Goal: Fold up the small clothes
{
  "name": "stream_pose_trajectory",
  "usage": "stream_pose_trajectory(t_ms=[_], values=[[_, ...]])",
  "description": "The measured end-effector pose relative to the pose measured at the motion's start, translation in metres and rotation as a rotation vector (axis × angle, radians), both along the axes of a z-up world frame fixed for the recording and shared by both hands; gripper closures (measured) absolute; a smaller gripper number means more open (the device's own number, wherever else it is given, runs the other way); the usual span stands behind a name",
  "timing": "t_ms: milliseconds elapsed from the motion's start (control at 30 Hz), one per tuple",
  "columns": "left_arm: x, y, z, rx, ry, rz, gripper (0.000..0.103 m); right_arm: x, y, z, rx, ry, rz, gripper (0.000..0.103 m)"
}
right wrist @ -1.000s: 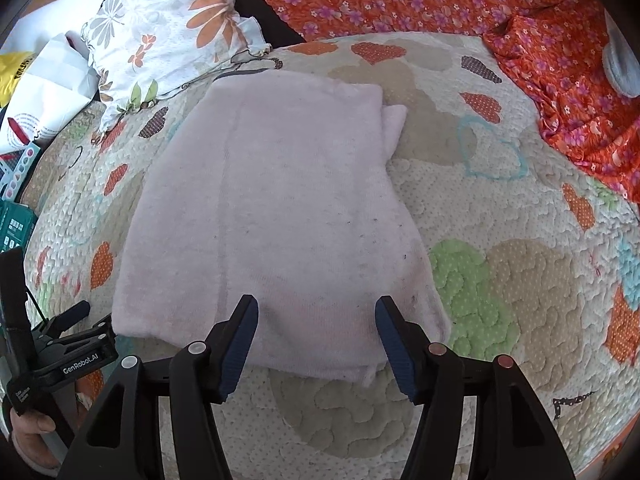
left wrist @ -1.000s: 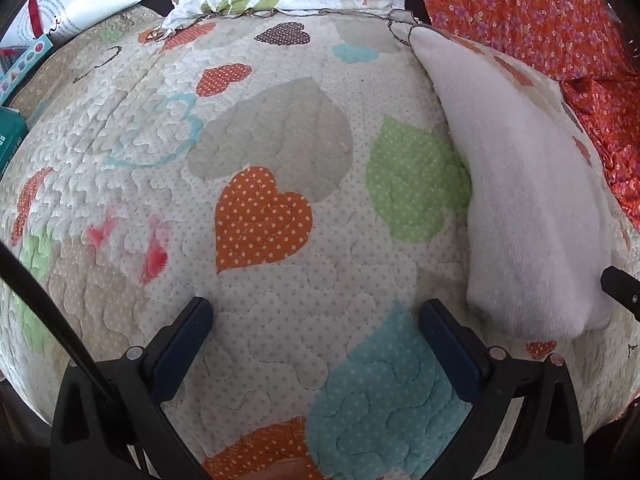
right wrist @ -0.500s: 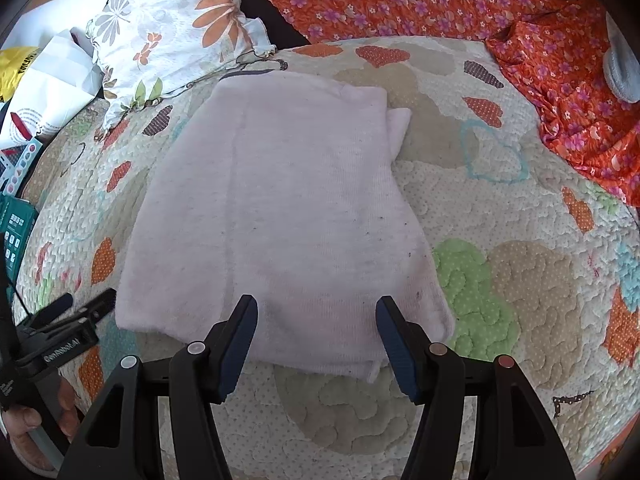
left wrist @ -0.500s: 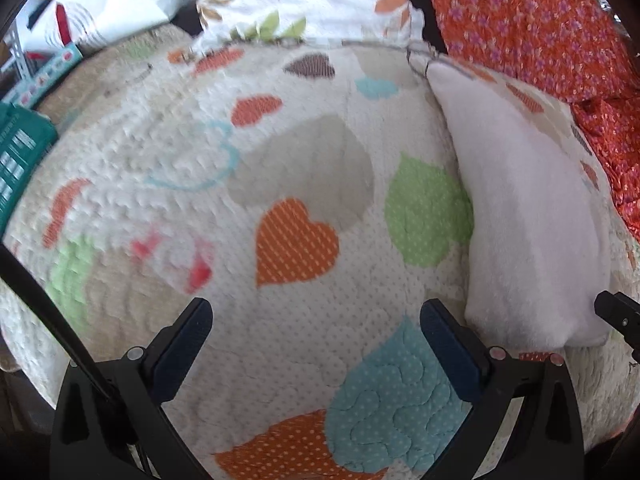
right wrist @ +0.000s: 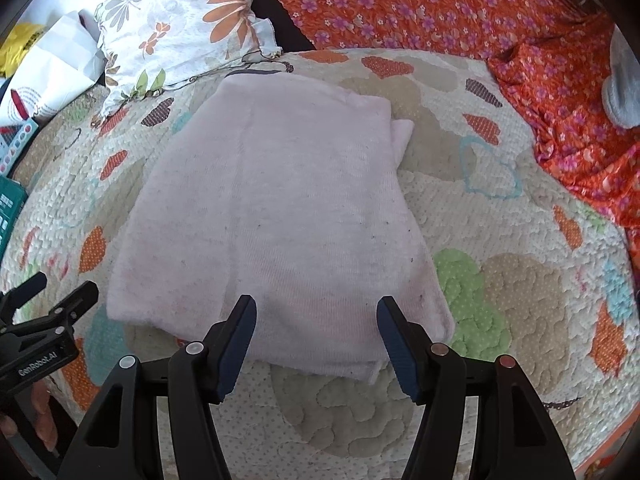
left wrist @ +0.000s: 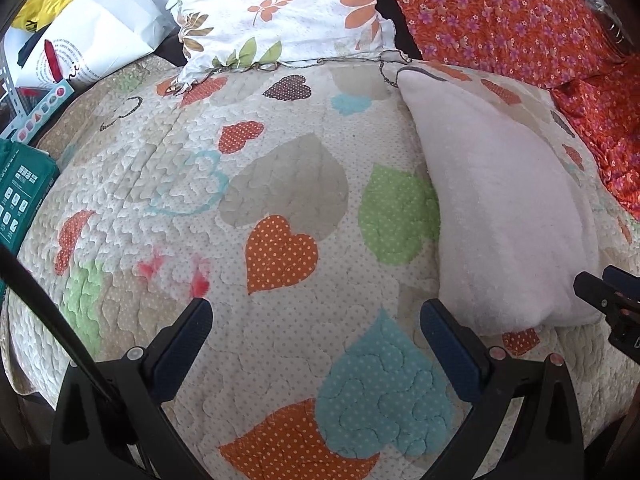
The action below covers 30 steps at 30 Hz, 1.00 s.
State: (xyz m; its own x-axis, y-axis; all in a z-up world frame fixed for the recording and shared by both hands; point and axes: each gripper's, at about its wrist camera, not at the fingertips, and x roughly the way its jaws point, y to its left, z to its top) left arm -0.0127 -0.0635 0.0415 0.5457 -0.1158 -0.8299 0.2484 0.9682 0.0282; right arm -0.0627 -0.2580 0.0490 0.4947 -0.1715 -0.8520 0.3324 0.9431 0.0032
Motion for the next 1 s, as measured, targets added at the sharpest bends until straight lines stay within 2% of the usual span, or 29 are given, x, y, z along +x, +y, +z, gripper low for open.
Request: stream_pose_trajectory(t_ms=[467,1000], values=[[0.004,0.002,-0.01,-0.002,0.064,0.0,0.0,0.002,0.004,-0.004,-0.004,0.018,0.018,0.034],[-0.001,-0.004,-0.012,0.064,0.02,-0.022,0.0,0.003,0.008,-0.008,0.009,0.026,0.028,0.03]])
